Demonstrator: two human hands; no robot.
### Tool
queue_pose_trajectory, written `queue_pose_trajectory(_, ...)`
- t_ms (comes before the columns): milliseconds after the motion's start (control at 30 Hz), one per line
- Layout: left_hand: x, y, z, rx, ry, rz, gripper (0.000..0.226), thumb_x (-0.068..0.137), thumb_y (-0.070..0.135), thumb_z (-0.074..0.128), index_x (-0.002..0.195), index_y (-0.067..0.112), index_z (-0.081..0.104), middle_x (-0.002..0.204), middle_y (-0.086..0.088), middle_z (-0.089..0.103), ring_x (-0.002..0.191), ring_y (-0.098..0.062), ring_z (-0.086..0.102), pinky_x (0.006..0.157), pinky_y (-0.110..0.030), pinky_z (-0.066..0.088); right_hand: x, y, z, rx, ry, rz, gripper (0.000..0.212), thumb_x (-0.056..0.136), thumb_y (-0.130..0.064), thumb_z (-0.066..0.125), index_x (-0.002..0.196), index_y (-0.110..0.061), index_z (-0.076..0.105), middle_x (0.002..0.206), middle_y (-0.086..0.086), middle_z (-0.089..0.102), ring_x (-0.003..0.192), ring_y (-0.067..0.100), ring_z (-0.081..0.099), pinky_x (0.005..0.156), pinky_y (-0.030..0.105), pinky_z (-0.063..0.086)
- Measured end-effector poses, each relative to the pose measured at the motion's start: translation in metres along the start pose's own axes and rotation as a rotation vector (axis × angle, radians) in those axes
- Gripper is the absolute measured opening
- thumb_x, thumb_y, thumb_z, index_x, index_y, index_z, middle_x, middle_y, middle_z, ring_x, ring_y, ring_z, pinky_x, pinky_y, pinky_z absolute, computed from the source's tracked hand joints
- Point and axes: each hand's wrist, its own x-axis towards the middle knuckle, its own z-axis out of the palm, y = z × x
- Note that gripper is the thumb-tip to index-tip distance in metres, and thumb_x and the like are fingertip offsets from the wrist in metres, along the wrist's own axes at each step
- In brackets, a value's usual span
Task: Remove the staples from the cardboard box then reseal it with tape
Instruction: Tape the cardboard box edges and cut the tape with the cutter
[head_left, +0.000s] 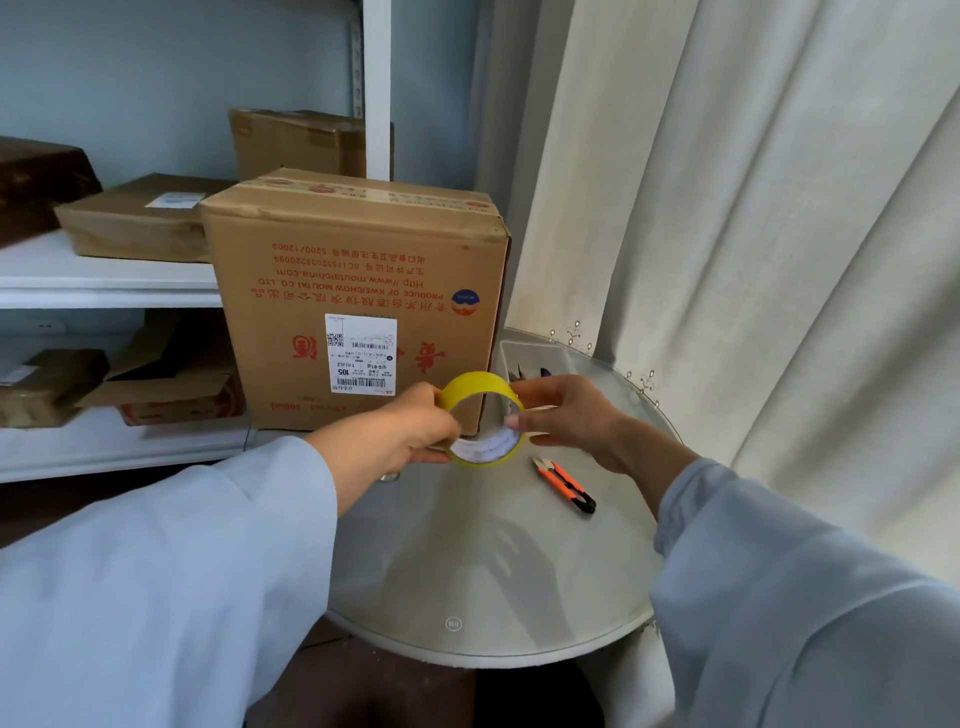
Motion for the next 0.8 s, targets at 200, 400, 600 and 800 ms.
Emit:
queue_pose_trajectory(200, 0.000, 0.000, 0.002, -0.027, 0.038, 0.020, 0.042, 0.092, -0.007, 0.038, 0.128, 0.011, 0.049, 0.126, -0.012, 0.056, 0.110, -0.029, 0.055, 0.084, -0.040, 0.052, 0.001, -0.005, 0.011, 0.180, -0.176, 0.070, 0.032, 0.079, -0.027, 0.074, 0.105, -0.017, 0.059, 0.102, 0.001, 0.067, 0.097, 0.013, 0.061, 0.093, 0.033, 0.046)
queue_pose_trajectory(400, 0.001, 0.002, 0.001, -0.056, 0.096, 0.057, 0.020, 0.099, 0.006, 0.042, 0.112, 0.013, 0.055, 0.113, -0.014, 0.061, 0.104, -0.032, 0.058, 0.089, -0.045, 0.051, 0.000, -0.008, 0.028, 0.415, -0.240, 0.039, 0.029, 0.093, -0.037, 0.053, 0.106, -0.014, 0.064, 0.097, 0.003, 0.070, 0.090, 0.015, 0.066, 0.083, 0.028, 0.054)
queue_pose_trajectory(600, 0.002, 0.002, 0.002, -0.083, 0.101, 0.054, 0.022, 0.099, 0.008, 0.044, 0.116, 0.015, 0.056, 0.110, -0.011, 0.062, 0.100, -0.030, 0.059, 0.086, -0.046, 0.052, -0.002, -0.012, 0.030, 0.563, -0.290, 0.067, 0.026, 0.098, -0.030, 0.047, 0.108, -0.011, 0.063, 0.098, 0.004, 0.072, 0.090, 0.017, 0.068, 0.088, 0.033, 0.054)
queue_pose_trajectory(800, 0.002, 0.002, 0.002, -0.076, 0.083, 0.038, 0.026, 0.097, 0.008, 0.047, 0.122, 0.012, 0.057, 0.118, -0.015, 0.063, 0.104, -0.032, 0.061, 0.087, -0.047, 0.052, -0.007, -0.011, 0.025, 0.638, -0.374, 0.032, 0.022, 0.098, -0.016, 0.045, 0.101, -0.007, 0.064, 0.092, 0.006, 0.073, 0.082, 0.015, 0.070, 0.079, 0.029, 0.057)
